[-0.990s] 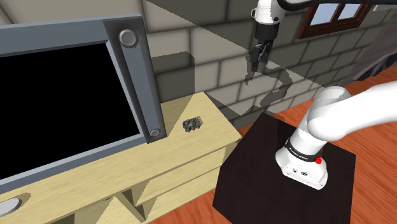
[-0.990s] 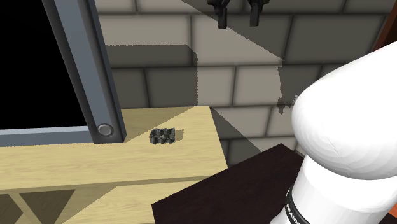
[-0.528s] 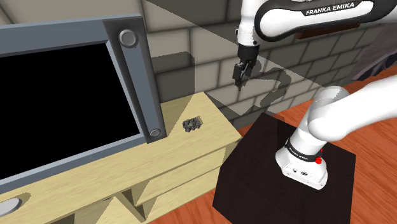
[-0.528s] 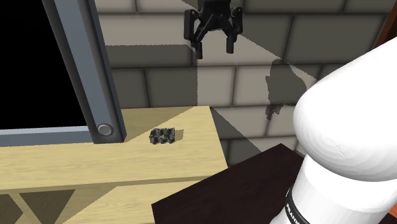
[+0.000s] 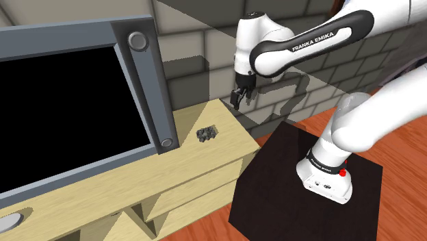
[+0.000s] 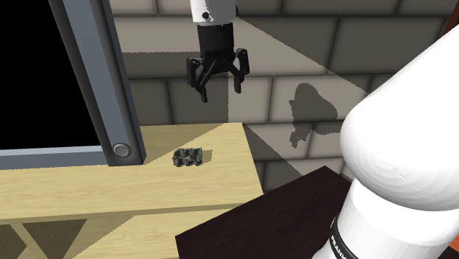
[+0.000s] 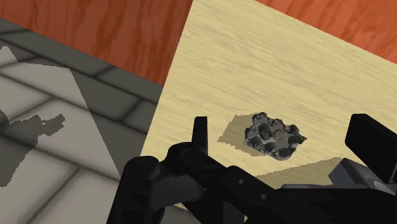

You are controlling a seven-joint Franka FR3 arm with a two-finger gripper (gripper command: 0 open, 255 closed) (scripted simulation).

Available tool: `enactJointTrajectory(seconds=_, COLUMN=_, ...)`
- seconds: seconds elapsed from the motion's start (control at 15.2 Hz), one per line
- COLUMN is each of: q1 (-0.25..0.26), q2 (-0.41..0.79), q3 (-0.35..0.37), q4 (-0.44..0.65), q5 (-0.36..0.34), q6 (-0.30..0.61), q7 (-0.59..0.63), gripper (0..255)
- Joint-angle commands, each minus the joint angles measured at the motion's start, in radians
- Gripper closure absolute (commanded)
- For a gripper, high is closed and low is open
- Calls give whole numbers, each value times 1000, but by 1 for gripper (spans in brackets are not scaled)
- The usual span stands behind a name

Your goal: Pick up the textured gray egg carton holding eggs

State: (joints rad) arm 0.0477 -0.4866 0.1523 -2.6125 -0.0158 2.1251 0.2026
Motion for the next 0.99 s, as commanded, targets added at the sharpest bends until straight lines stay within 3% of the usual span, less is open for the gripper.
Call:
enactJointTrajectory(seconds=0.0, q1=-2, q2=73, q3=26, q4=5, q5=-11, q6=78, q7=38, gripper=0)
enactJointTrajectory(seconds=0.46, q1=-30, q2=360, q3=112, q4=74, q5=-133, q6=310, q7=215, gripper=0)
enactJointTrajectory(seconds=0.92, q1=-17, q2=669, q3=121, q4=230, q5=-389, q6=443, q7=472, gripper=0)
